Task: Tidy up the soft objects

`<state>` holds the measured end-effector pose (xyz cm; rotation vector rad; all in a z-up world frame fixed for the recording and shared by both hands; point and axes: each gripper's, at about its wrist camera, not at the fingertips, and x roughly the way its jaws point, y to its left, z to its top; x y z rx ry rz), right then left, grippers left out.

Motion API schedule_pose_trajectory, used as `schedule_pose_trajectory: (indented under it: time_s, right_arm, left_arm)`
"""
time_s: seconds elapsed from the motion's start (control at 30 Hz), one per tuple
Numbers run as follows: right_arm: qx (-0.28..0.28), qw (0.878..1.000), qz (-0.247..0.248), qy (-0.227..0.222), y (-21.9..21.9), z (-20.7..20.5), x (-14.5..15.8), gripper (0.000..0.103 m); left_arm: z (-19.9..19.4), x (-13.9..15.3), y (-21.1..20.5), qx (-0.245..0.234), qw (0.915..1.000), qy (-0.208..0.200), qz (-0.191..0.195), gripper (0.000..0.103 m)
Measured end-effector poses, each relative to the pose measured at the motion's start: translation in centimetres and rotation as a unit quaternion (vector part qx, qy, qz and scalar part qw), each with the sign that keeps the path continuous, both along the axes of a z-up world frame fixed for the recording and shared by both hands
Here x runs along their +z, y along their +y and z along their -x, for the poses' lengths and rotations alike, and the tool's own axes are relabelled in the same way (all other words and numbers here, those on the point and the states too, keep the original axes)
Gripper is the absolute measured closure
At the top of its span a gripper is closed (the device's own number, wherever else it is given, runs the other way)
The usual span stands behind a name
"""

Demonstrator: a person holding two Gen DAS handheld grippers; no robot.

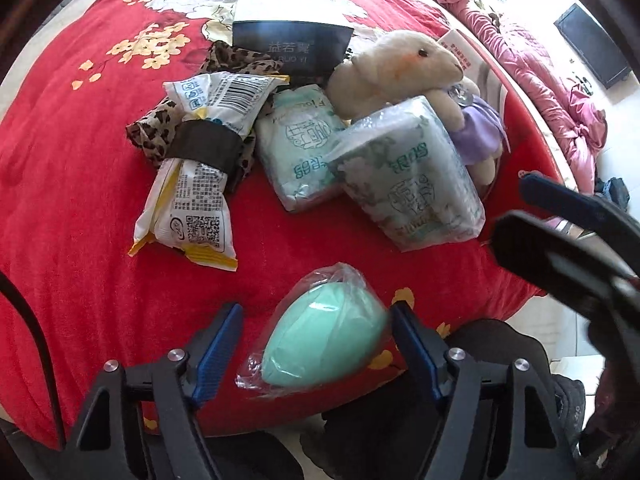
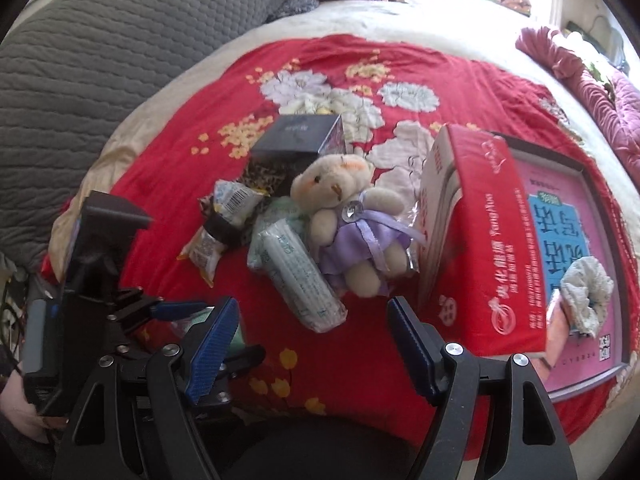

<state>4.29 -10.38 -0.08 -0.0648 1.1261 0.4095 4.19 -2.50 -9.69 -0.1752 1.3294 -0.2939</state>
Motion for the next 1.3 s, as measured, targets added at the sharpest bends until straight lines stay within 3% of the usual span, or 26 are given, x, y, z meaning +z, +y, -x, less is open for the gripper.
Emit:
schedule_pose_trajectory:
  time_s: [0.27,0.4,0.53,0.93,1.3]
  right_arm:
    - [0.008,1.0,0.016,0.022,1.5,-1.9,-2.8,0.045]
    - [0.017,0.999,0.008,0.029,1.9,-2.0,-3.3,0.067]
    - [0.026,0.999,-0.007,0.033,1.9,-1.4,-3.1,0.076]
    - [0.009,0.999,-0.052,0.016,-0.4,0.6,-1.0,0.082]
    - [-0.015,0.996,-0.088,-0.021,-2.6,1.3,2.0,0.082]
  left_arm:
    - [0.1,-0.3,0.9,0.003,0.9998,0.005,0.018,0.028]
    - [0.4,-0.3,1.8,0.003,0.9997,0.006,0.022,0.028]
    - [0.4,-0.1,1.9,0.005,0.9997,0.006,0.024,0.029]
    - [0.8,0.3,3.1,0.014,0.9989,0.005,0.043,0.045]
    - [2.2,3.2,3.4,0.017,0.998,-0.02,0.057,0.046]
